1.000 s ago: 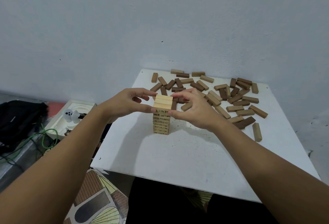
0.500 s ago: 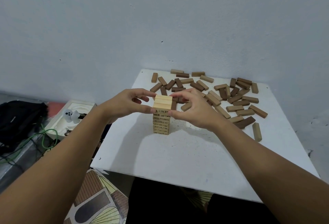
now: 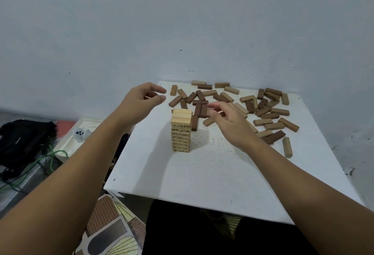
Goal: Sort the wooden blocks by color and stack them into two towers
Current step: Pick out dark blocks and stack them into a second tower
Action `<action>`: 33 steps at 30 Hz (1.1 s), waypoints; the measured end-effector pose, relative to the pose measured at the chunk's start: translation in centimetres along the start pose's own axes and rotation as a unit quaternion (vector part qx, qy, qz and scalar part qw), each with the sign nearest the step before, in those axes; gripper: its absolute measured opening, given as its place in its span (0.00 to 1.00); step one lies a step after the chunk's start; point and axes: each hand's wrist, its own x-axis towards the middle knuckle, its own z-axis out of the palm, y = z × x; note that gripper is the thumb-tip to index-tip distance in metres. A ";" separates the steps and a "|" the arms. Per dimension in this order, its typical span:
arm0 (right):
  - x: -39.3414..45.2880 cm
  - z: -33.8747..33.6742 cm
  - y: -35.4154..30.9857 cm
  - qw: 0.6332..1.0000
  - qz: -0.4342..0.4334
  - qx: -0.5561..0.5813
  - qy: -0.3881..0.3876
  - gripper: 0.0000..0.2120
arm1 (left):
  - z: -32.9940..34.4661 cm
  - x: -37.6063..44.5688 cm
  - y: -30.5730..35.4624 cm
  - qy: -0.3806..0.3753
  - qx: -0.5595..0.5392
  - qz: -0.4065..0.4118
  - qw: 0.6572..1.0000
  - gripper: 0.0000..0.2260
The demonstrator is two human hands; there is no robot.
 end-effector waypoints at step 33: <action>-11.5 -10.7 15.6 0.967 0.151 -0.158 0.134 0.13 | 28.3 -2.1 -0.3 -0.201 0.189 0.046 0.960 0.15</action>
